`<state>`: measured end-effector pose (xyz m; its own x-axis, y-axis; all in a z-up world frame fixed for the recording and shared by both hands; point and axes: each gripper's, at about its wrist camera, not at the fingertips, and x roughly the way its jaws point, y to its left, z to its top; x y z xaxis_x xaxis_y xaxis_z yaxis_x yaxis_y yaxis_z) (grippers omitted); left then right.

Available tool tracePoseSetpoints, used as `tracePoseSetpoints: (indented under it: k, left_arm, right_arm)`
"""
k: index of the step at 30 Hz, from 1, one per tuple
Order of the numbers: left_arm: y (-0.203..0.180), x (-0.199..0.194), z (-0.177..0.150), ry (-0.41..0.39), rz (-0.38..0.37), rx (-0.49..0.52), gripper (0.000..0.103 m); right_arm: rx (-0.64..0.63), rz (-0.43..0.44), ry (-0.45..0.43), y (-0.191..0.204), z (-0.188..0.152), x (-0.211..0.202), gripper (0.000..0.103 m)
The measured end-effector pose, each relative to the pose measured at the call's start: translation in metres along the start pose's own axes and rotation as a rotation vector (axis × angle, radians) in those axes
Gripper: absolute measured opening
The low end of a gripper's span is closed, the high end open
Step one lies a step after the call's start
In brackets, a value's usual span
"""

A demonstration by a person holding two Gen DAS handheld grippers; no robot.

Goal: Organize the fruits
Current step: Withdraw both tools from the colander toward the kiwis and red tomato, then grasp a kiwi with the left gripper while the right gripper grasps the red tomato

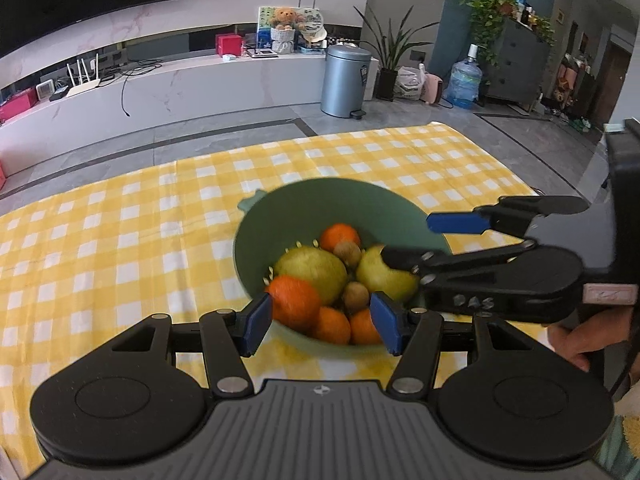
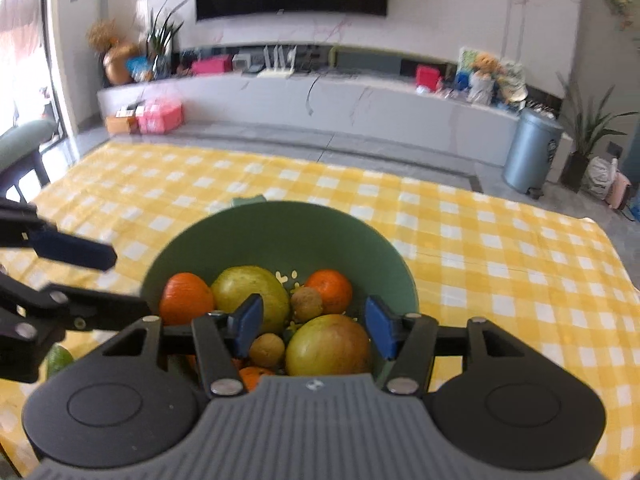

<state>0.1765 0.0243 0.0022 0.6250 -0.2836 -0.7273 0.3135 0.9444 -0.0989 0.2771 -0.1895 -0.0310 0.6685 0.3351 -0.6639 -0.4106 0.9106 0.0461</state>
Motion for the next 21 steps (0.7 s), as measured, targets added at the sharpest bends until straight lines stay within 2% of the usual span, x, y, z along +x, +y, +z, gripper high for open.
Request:
tracePoseSetpoints:
  k: [5,10,15,21]
  left_arm:
    - [-0.001,-0.015,-0.018,-0.012,-0.027,-0.002,0.066]
    - [-0.002,-0.024,-0.036,-0.009,-0.06,-0.001,0.067]
    - [-0.003,-0.022,-0.054,0.011,-0.08,0.012,0.066]
    - [-0.003,-0.021,-0.073,0.042,-0.113,0.048,0.066]
  right_arm:
    - [0.062,-0.012,-0.08,0.007,-0.021,-0.034,0.055]
    - [0.128,-0.012,-0.112,0.017,-0.045,-0.057,0.055]
    - [0.175,-0.007,-0.089,0.028,-0.073,-0.068,0.055]
    - [0.217,-0.002,-0.015,0.036,-0.094,-0.063,0.055]
